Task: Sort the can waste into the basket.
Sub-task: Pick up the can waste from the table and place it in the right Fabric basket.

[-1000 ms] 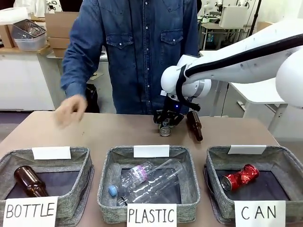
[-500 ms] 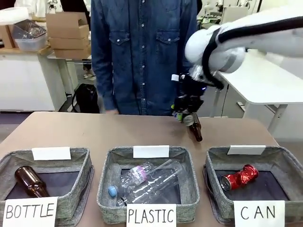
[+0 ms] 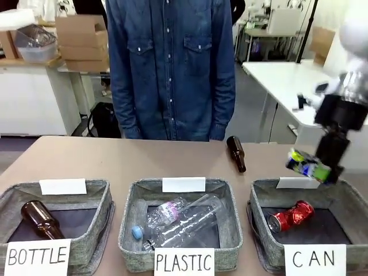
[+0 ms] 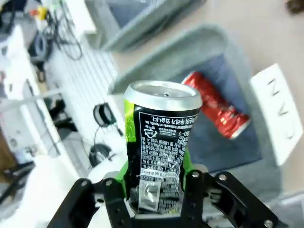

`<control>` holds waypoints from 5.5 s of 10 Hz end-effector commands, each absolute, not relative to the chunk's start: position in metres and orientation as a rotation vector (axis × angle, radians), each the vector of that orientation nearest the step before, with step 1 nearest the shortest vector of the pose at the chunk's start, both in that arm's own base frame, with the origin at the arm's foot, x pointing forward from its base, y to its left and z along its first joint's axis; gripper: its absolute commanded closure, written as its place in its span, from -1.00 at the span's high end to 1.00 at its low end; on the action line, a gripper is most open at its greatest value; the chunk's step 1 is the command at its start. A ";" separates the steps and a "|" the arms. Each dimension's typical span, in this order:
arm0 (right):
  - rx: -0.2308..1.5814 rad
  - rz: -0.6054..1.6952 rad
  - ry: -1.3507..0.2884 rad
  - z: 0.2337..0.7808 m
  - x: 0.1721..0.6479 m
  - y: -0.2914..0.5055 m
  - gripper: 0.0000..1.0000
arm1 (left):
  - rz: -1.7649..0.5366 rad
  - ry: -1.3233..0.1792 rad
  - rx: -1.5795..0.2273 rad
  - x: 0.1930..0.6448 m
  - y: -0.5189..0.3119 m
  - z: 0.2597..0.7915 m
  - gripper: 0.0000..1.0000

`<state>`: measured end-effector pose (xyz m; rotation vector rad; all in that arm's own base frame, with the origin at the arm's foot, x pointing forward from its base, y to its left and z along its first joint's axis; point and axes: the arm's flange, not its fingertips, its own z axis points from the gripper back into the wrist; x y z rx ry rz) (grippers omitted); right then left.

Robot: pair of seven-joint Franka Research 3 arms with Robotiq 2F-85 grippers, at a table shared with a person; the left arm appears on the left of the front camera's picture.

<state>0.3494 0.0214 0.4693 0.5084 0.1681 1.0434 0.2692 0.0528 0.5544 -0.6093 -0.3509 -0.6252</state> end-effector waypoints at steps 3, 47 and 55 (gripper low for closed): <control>0.483 1.030 0.157 0.434 0.328 0.025 -1.00 | -0.640 -0.349 -0.608 0.269 0.055 0.554 1.00; 1.477 0.285 -0.139 0.458 0.360 -0.061 1.00 | -0.240 -0.536 -0.445 0.213 0.172 0.616 1.00; 1.477 0.285 -0.139 0.458 0.360 -0.061 1.00 | -0.404 -0.446 -1.081 0.289 0.018 0.504 1.00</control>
